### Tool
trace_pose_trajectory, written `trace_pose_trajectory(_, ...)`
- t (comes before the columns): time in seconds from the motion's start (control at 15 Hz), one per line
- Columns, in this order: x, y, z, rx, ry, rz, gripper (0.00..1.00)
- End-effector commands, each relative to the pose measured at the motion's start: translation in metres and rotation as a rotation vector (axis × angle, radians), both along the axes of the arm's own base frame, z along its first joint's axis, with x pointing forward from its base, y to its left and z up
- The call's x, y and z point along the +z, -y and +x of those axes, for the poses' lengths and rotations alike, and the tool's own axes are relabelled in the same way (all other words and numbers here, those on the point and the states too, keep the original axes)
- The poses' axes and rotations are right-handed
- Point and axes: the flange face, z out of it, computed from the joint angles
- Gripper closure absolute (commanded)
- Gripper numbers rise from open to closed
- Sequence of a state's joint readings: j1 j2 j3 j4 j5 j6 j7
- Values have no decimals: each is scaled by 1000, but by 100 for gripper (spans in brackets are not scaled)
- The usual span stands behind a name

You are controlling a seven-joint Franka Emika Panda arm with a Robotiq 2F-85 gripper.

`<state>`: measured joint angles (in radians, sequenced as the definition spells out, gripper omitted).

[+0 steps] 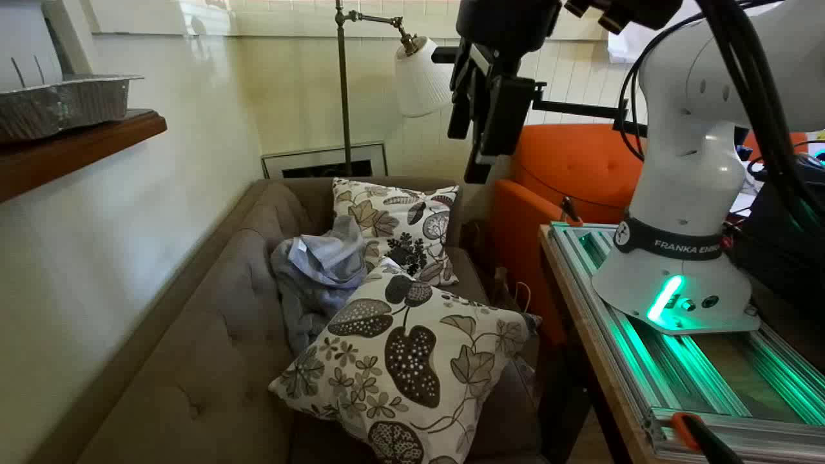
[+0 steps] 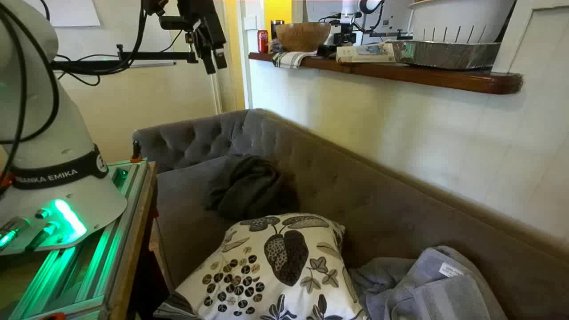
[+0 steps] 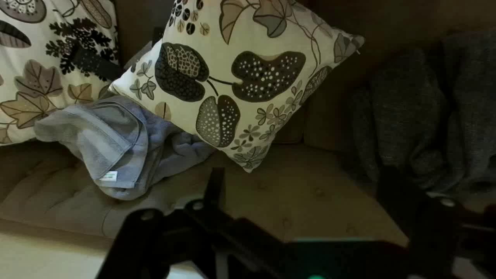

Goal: Put the book on the couch

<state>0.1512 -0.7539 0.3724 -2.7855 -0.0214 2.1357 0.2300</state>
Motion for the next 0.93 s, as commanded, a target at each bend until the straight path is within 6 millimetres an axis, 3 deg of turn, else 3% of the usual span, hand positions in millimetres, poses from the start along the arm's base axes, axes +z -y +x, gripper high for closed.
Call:
trace_pose_trajectory(0.0, -3, 1, 0, -2, -8, -3, 0)
trace_pose_trajectory(0.33, -7, 3, -1, -4, -17, -6, 0)
trace_pose_trajectory(0.47, -7, 2, 20, -82, 73, 40, 0)
trace_pose_trajectory(0.6, -1, 7, 54, -178, 150, 120, 0)
trace_pose_trajectory(0.87, 17, 43, 114, -354, 267, 262, 0)
